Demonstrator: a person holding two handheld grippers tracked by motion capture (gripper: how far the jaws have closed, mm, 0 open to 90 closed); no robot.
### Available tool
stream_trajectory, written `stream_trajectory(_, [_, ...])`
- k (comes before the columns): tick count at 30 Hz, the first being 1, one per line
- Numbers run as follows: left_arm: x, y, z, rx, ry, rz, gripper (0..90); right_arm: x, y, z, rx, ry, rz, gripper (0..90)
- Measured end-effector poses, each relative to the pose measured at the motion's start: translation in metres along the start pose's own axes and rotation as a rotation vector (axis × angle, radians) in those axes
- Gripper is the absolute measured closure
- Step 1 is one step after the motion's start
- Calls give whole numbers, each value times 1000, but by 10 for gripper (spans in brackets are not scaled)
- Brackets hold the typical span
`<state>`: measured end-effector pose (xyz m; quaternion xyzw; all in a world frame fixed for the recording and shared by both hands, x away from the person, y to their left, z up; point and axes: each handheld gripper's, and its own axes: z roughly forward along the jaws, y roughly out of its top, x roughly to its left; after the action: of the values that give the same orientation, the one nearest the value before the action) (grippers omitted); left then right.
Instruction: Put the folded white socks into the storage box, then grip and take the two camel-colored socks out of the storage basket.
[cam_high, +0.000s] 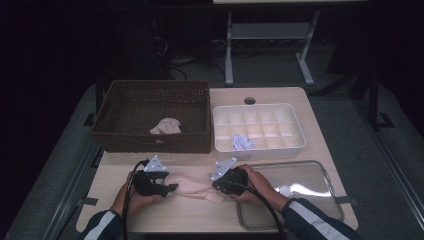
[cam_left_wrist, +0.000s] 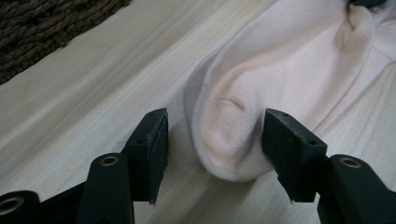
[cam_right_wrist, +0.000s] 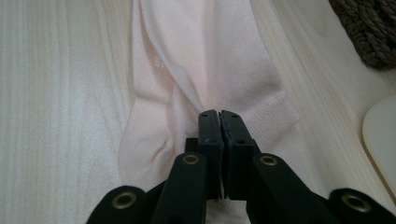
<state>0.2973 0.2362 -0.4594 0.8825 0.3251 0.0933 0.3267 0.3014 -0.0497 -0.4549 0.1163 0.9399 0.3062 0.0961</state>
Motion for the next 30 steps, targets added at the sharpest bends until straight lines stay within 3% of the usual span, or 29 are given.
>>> stream_trajectory(5, [3, 0, 0, -9, -11, -29, 421, -1, -1, -2, -2, 12, 16, 854])
stream_trajectory(6, [4, 0, -1, -13, -23, -44, 416, -2, 0, -5, -34, 29, 43, 851])
stream_trajectory(7, [8, -2, -1, -37, -52, -85, 403, -4, 2, -9, -60, 37, 57, 853])
stream_trajectory(11, [9, -2, -3, -73, -63, -123, 359, -3, 7, -16, -84, 9, 59, 876])
stream_trajectory(17, [7, 1, 0, -71, -30, -128, 275, 2, 18, -7, -60, -7, 39, 900])
stream_trajectory(20, [8, 1, 4, -55, -20, -124, 274, 1, 24, 0, -51, -10, 24, 900])
stream_trajectory(24, [7, 2, 5, -49, -12, -108, 272, 0, 31, 7, -51, -3, 40, 900])
stream_trajectory(30, [2, 3, 6, -36, 4, -72, 283, 2, 33, 20, 13, -14, 22, 879])
